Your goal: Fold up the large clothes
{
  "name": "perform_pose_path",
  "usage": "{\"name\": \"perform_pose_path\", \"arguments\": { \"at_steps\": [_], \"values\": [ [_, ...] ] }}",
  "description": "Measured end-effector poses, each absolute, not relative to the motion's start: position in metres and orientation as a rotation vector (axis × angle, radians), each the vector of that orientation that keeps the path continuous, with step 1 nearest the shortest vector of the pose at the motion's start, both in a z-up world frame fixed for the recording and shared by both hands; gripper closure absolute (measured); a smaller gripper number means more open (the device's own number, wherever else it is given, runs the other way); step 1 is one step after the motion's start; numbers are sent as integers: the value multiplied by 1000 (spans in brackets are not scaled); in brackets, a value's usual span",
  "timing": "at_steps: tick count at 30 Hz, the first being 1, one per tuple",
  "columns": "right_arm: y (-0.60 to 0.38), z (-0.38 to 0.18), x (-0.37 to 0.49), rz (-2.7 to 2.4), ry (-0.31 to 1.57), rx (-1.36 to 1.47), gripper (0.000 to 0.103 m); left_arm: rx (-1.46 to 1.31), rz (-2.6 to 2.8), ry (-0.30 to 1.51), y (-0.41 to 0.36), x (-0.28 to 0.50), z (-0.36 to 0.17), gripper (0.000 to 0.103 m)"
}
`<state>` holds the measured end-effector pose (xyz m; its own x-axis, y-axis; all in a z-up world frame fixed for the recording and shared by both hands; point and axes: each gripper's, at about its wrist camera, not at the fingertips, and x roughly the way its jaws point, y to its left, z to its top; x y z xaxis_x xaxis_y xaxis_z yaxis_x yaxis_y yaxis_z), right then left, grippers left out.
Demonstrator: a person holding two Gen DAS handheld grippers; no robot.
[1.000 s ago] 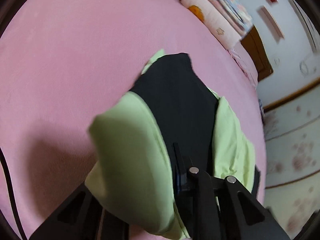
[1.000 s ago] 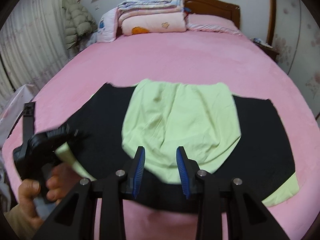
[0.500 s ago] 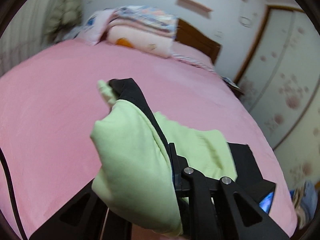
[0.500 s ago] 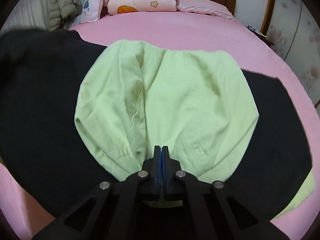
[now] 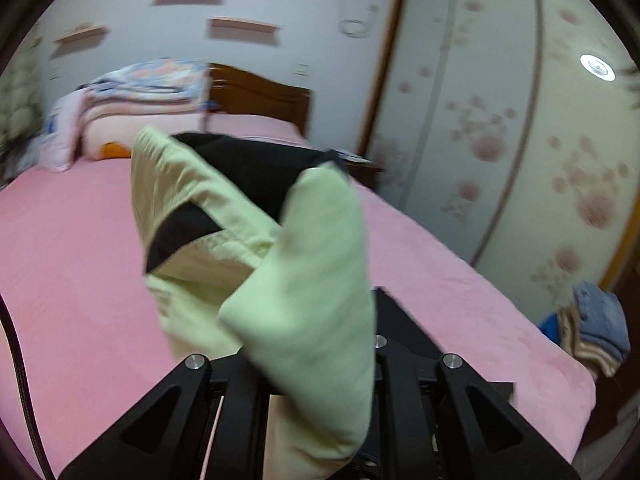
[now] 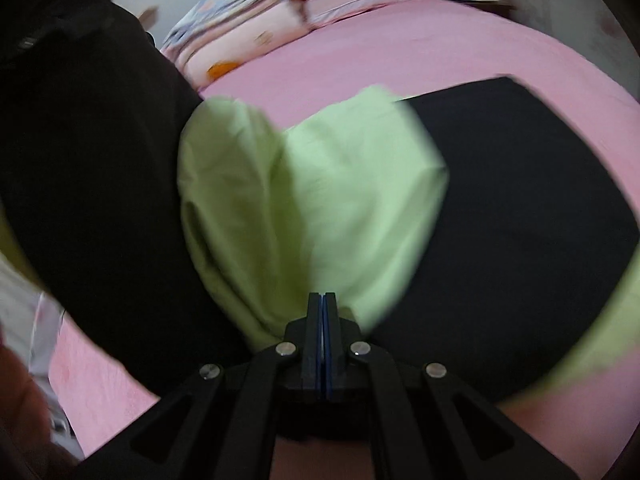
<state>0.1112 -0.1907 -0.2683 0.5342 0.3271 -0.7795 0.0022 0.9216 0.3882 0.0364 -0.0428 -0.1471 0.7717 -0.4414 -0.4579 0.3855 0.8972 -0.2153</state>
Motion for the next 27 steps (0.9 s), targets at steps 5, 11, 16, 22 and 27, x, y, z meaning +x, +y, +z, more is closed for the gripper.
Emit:
{"name": "perform_pose_path", "arguments": {
  "at_steps": [5, 11, 16, 22, 27],
  "values": [
    [-270, -266, 77, 11, 991, 405, 103, -27, -580, 581, -136, 49, -175, 94],
    [-343, -279, 44, -195, 1026, 434, 103, 184, -611, 818, -229, 50, -260, 92],
    [-361, -281, 37, -241, 1040, 438, 103, 215, -596, 879, -243, 52, -286, 92],
    [-352, -273, 42, -216, 1009, 422, 103, 176, -609, 827, -239, 44, -269, 92],
    [-357, -278, 50, -210, 1020, 412, 103, 261, -617, 849, -254, 37, -292, 92]
  ]
}}
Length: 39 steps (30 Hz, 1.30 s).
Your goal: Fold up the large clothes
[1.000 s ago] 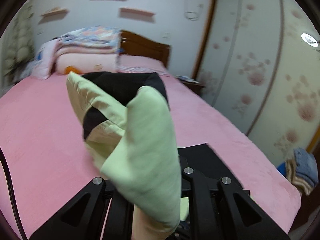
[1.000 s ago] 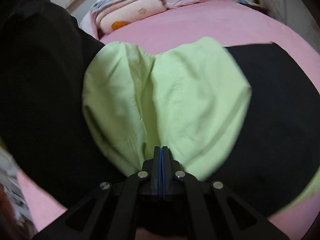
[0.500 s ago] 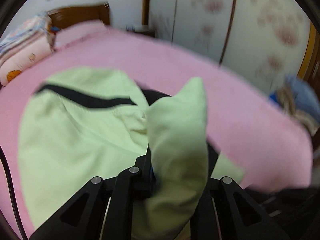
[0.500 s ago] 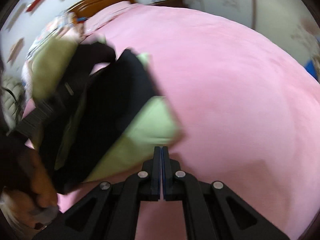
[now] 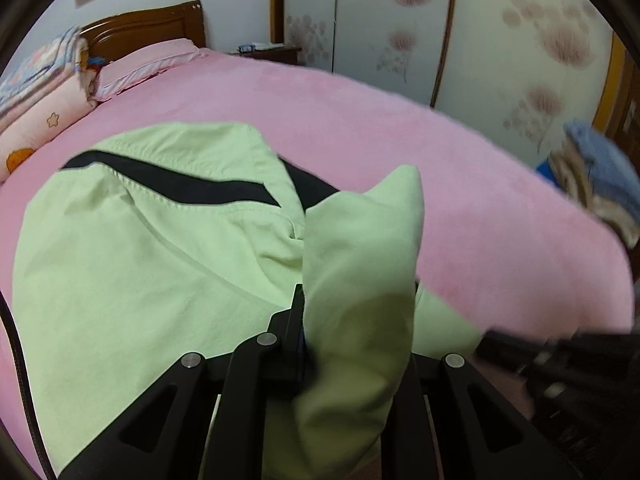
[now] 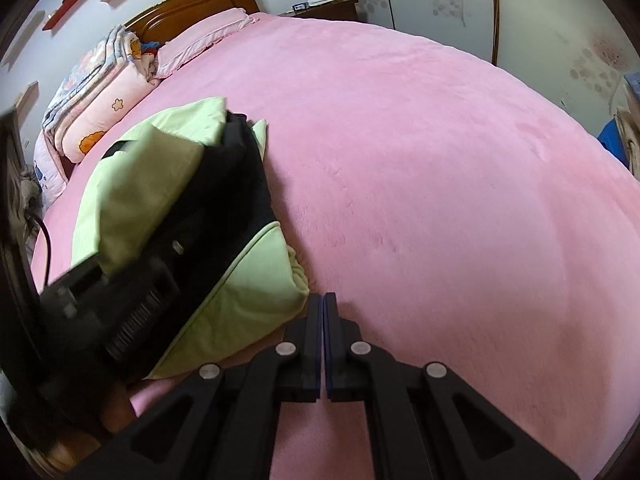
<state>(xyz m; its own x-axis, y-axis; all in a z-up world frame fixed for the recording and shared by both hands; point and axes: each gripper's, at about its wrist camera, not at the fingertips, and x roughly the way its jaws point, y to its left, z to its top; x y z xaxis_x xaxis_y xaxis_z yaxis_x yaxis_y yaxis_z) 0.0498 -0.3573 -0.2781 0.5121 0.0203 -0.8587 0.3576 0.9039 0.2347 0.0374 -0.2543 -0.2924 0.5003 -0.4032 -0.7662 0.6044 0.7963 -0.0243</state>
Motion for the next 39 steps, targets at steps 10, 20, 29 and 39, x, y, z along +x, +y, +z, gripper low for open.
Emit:
{"name": "perform_pose_path", "arguments": {
  "at_steps": [10, 20, 29, 39],
  "values": [
    [-364, -235, 63, -189, 1009, 348, 101, 174, -669, 881, -233, 37, -242, 27],
    [-343, -176, 104, -40, 953, 278, 38, -9, -407, 867, -127, 39, -170, 15],
    [-310, -248, 148, 32, 1207, 129, 41, -301, -131, 1164, -35, 69, -260, 15],
    [-322, -246, 121, 58, 1135, 104, 95, -319, -244, 1200, -59, 53, -283, 30]
  ]
}}
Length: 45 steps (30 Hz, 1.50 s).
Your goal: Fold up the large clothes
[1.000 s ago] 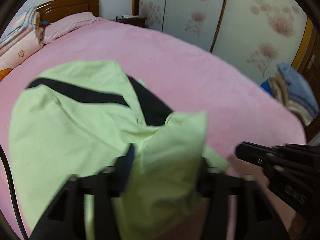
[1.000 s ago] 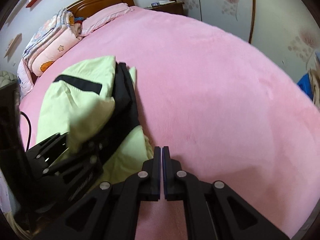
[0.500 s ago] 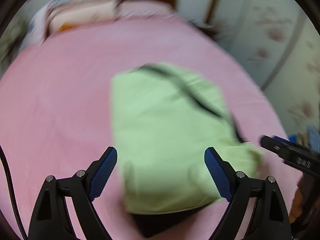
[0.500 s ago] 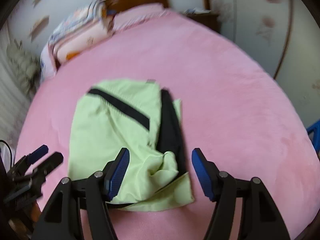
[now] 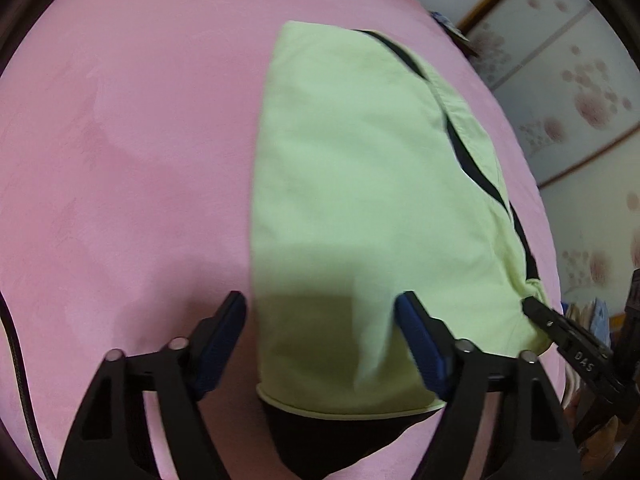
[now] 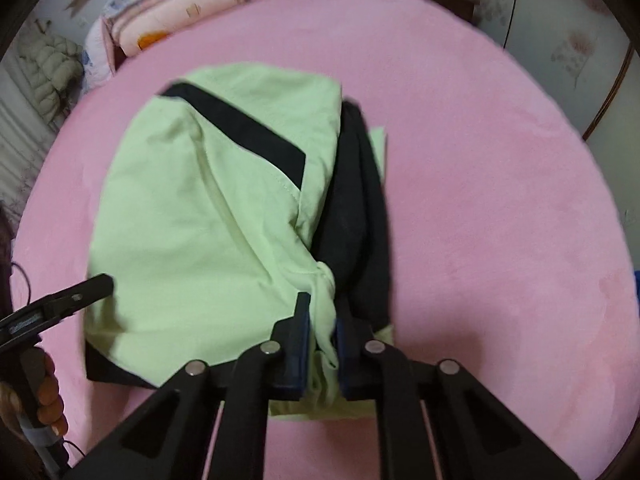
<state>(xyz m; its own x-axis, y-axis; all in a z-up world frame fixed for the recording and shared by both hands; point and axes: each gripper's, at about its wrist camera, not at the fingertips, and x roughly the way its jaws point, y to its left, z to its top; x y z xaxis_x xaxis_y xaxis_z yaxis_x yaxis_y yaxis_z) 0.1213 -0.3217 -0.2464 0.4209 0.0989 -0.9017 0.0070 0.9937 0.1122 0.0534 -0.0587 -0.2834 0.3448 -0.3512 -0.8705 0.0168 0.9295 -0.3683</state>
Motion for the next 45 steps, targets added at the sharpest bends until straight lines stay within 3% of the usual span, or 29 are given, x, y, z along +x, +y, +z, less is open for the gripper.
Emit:
{"name": "perform_pose_path", "arguments": {
  "at_steps": [8, 14, 19, 24, 28, 39, 43, 45],
  "values": [
    [-338, -291, 95, -47, 1170, 179, 97, -127, -221, 1160, -87, 41, -290, 31],
    [-335, -293, 92, -68, 1168, 167, 95, -101, -202, 1179, -92, 40, -287, 30],
    [-342, -267, 92, -97, 1204, 199, 71, -61, -169, 1225, -97, 43, -255, 29],
    [-341, -220, 95, -75, 1156, 199, 66, -49, -155, 1141, -98, 43, -205, 17],
    [-335, -194, 123, -30, 1090, 146, 58, -42, -139, 1068, -97, 67, -182, 17],
    [-353, -262, 259, 27, 1166, 231, 56, -109, -81, 1065, -63, 170, -230, 17],
    [-362, -282, 285, 68, 1173, 313, 56, -144, -86, 1087, -57, 179, -251, 25],
    [-358, -289, 288, 123, 1178, 303, 68, -159, -108, 1099, -58, 183, -261, 31]
  ]
}}
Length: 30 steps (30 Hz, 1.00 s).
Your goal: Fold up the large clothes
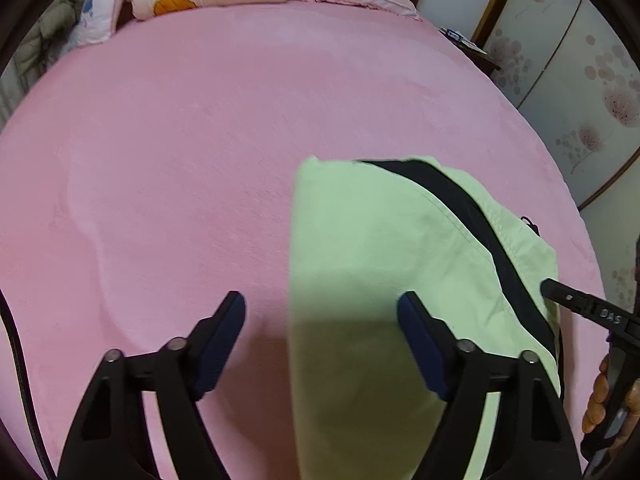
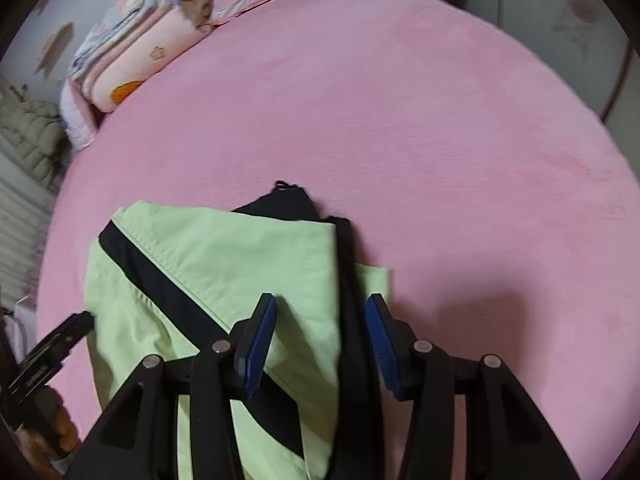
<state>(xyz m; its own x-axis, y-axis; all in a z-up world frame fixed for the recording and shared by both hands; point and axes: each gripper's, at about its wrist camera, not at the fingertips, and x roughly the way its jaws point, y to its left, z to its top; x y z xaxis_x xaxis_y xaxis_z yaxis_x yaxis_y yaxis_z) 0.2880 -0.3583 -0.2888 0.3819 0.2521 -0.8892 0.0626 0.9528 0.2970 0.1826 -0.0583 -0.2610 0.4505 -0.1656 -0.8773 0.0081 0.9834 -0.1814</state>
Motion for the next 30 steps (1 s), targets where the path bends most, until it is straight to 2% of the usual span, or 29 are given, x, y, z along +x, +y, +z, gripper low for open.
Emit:
{"name": "perform_pose_path", "arguments": {
  "at_steps": [1, 2, 12, 21, 24, 25, 27, 29, 30],
  "values": [
    [-354, -292, 290, 129, 1188, 248, 96, -162, -118, 1098, -60, 183, -265, 34],
    [-351, -294, 290, 121, 1187, 205, 97, -158, -122, 1097, -61, 184, -269, 35],
    [-349, -320, 295, 24, 1212, 102, 100, -182, -111, 1110, -64, 187, -287, 36],
    [-350, -316, 280, 28, 1183, 67, 99, -180, -84, 1128, -71, 185, -278, 36],
    [-346, -305, 275, 21, 1167, 81, 98, -185, -75, 1147, -82, 189, -278, 31],
    [-347, -299, 272, 25, 1169, 97, 95, -187, -73, 1157, -81, 188, -273, 26],
    [-349, -287, 269, 44, 1163, 141, 83, -184, -75, 1152, -83, 184, -263, 21],
    [-353, -271, 265, 45, 1129, 158, 60, -174, -85, 1132, -86, 180, -252, 17],
    [-352, -262, 263, 45, 1108, 158, 55, -168, -92, 1124, -87, 176, -244, 13]
  ]
}}
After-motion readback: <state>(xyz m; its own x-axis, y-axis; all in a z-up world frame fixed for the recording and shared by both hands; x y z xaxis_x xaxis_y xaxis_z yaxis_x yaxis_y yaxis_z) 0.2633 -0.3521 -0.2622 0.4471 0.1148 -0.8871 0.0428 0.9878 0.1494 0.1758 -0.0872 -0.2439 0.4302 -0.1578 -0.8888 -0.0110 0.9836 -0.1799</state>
